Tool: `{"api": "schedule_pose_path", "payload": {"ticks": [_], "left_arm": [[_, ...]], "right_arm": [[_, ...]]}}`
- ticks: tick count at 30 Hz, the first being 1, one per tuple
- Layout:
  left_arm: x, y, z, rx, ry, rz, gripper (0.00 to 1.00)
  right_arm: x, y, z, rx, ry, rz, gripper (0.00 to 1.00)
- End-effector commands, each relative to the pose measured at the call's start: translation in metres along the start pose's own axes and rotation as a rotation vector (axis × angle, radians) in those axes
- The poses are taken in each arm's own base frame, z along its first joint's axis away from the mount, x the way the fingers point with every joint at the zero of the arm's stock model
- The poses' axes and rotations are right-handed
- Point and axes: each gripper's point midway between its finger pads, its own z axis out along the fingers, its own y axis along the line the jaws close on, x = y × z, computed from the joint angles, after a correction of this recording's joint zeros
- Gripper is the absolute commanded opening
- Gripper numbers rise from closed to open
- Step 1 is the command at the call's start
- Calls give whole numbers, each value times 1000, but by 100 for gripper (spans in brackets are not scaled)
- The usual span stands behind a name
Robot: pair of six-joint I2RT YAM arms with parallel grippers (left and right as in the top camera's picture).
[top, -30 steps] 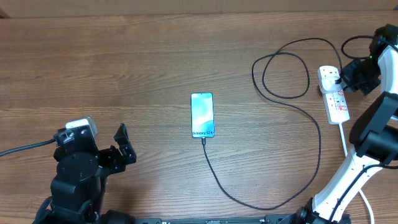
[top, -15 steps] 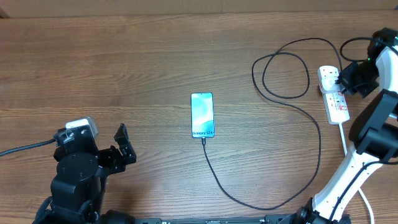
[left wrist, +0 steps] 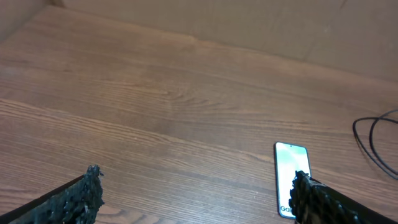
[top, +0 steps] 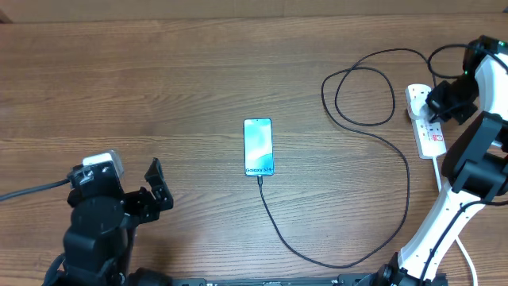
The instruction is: Plug charger to phone and switch on socket
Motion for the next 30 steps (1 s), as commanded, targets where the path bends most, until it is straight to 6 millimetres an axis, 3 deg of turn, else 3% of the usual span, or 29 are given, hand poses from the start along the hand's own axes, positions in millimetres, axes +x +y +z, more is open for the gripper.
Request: {"api": "schedule_pose_path", "payload": {"ticks": [1, 8, 11, 13, 14, 20, 25, 28, 30], "left_arm": [[-5, 12, -11, -24, -54, -47, 100], [-17, 43, -52, -79, -226, -152, 100], [-19, 53, -71, -89, -302, -187, 100], [-19, 57, -84, -86, -347, -204, 100], [-16, 61, -93, -87, -377, -215, 100], [5, 74, -101, -149, -355, -224, 100], [38, 82, -94, -204, -219, -192, 100], [59, 88, -92, -235, -136, -180, 100], [59, 88, -93, -235, -140, -184, 100]], "right_arm": [[-12, 7, -57, -65, -128, 19, 4], [-1, -16, -147, -121, -313, 114, 4], [14, -12, -181, -206, -359, 106, 4], [34, -1, -214, -333, -381, 75, 4], [52, 3, -246, -429, -421, 42, 4], [129, 2, -371, -749, -690, -97, 4], [235, -4, -487, -1102, -968, -366, 4], [281, -23, -524, -1195, -1094, -407, 4], [311, -36, -544, -1244, -1181, -434, 4]]}}
